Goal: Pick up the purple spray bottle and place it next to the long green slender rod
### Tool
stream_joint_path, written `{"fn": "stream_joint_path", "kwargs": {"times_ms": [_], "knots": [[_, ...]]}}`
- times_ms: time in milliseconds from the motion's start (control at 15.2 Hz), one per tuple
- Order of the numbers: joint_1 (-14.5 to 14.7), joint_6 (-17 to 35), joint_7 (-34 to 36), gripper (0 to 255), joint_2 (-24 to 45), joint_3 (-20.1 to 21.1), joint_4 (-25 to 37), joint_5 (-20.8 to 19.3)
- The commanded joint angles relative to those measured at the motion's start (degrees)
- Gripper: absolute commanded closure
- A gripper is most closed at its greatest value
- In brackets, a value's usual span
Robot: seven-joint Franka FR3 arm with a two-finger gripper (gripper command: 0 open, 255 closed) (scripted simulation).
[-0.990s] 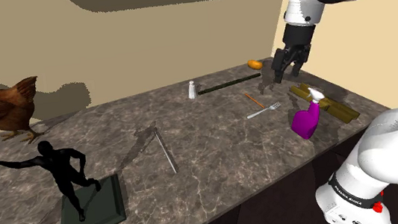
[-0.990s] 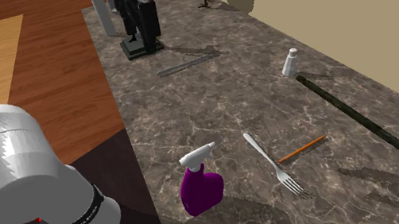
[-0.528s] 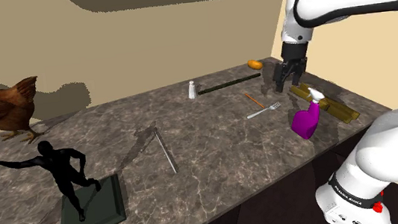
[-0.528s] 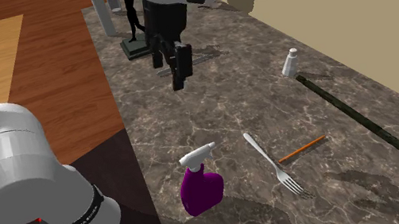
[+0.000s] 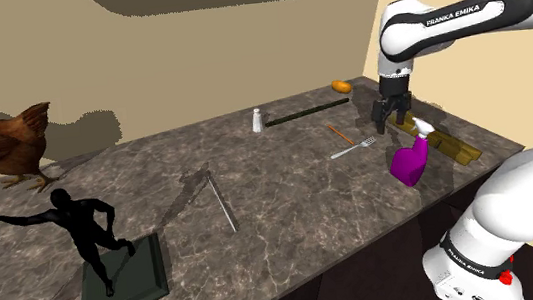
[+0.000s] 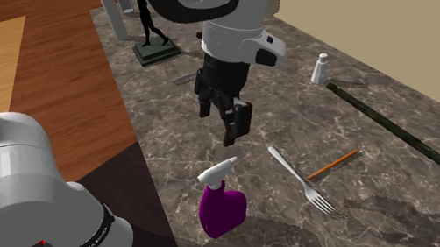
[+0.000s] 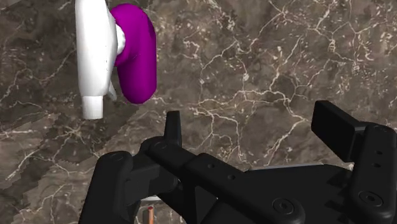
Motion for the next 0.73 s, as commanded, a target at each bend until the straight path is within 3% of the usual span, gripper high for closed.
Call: {"fn": "stream_joint_path", "kwargs": {"times_ms": [0, 462, 660], "knots": [[-0.9, 2.1, -1.5, 0, 3.1, -1.5, -0.3, -1.3], [-4.1, 8.5, -6.4, 0, 15.8, -6.4, 1.6, -5.0], [-4.5, 10.6, -6.8, 0, 17.2, -7.0, 0.6, -5.3]]}}
